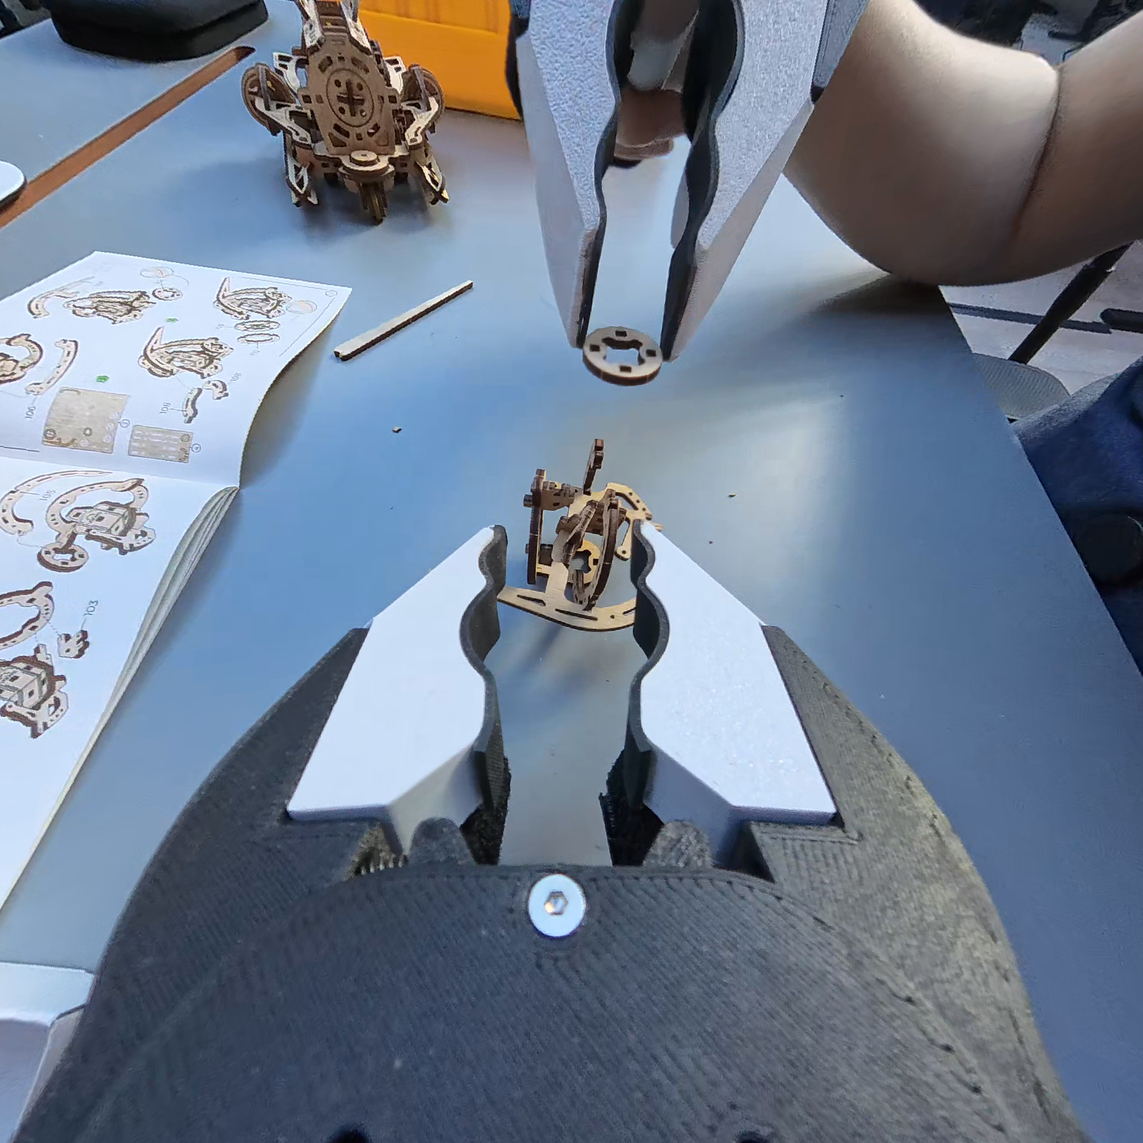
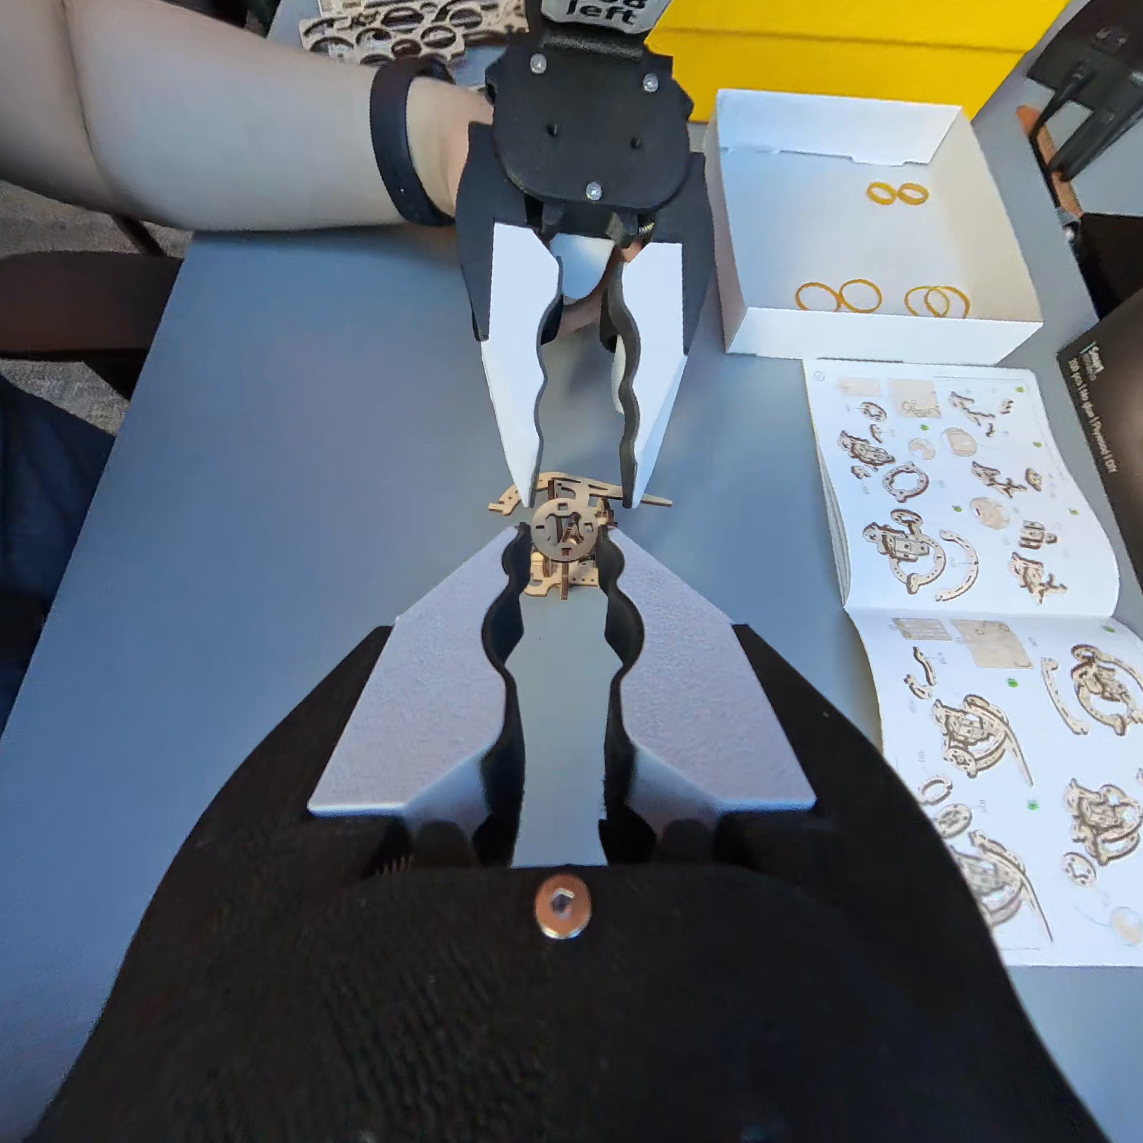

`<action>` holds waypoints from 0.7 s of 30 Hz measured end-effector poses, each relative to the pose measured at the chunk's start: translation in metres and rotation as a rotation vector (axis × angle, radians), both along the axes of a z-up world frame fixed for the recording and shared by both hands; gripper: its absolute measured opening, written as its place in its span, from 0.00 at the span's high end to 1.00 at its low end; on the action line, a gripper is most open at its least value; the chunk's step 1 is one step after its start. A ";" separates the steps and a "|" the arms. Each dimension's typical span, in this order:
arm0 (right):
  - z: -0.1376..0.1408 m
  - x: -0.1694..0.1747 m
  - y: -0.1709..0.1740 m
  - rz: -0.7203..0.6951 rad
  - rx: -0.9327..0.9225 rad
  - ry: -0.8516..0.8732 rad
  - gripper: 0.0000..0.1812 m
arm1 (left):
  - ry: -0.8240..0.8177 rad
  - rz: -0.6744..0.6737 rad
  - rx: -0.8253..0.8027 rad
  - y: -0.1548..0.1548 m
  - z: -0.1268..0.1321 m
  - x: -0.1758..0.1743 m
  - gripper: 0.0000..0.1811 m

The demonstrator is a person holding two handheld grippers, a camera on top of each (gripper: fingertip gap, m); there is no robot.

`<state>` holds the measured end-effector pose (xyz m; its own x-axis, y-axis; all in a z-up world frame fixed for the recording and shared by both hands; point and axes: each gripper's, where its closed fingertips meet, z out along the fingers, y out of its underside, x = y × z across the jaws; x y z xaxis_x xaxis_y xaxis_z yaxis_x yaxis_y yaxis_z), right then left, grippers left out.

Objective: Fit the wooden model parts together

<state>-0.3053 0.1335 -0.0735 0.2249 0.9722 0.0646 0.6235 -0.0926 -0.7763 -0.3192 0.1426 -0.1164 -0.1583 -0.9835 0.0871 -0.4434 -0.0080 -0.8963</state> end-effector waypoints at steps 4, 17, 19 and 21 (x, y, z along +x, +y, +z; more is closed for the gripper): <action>-0.003 -0.007 0.000 0.053 -0.005 -0.049 0.89 | 0.007 0.009 0.011 0.003 0.000 -0.003 0.79; -0.018 -0.012 0.006 0.040 -0.035 -0.024 0.89 | -0.017 0.049 -0.011 0.009 0.014 -0.006 0.72; -0.020 -0.013 0.007 0.033 -0.034 -0.027 0.89 | -0.022 0.061 0.027 0.012 0.020 -0.012 0.76; -0.022 -0.013 0.006 0.035 -0.028 -0.039 0.89 | -0.027 0.040 0.073 0.008 0.025 -0.019 0.85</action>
